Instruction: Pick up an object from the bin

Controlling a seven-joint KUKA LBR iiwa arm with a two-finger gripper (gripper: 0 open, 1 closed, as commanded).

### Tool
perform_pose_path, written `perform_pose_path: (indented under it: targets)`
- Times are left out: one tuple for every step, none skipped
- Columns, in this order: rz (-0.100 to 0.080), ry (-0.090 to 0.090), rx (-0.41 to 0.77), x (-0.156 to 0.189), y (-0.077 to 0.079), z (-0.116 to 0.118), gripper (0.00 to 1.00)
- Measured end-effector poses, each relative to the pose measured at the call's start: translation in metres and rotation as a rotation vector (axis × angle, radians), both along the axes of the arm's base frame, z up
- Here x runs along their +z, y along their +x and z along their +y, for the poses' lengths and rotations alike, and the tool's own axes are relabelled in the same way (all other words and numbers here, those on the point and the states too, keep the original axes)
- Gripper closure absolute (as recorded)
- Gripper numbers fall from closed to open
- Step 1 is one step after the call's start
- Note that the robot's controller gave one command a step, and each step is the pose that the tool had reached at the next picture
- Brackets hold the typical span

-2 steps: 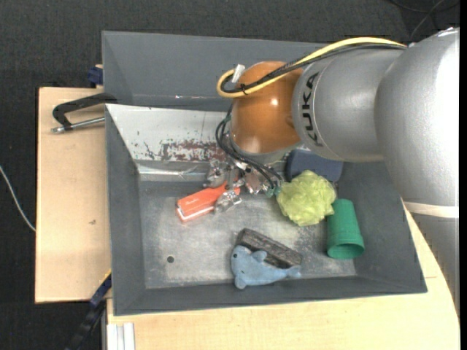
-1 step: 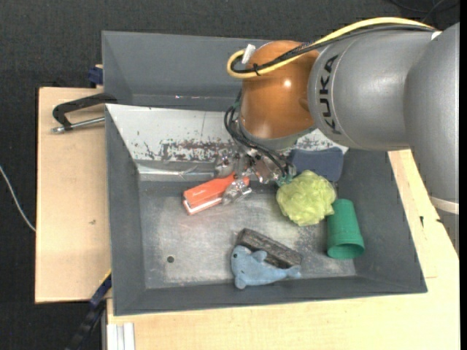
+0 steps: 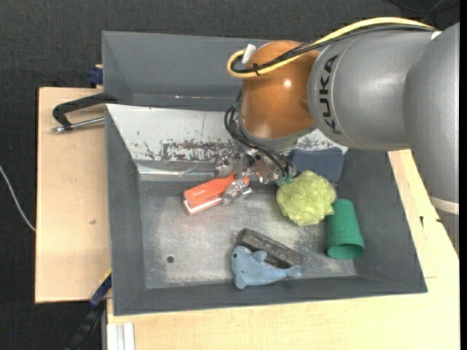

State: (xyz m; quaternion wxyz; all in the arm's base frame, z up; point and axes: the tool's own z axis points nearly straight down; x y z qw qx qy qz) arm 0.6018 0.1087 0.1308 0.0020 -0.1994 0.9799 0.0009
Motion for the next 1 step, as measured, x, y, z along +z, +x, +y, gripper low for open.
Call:
perform_pose_path:
  targets:
    - [0.0, 0.0, 0.0, 0.0, 0.0, 0.0, 1.0]
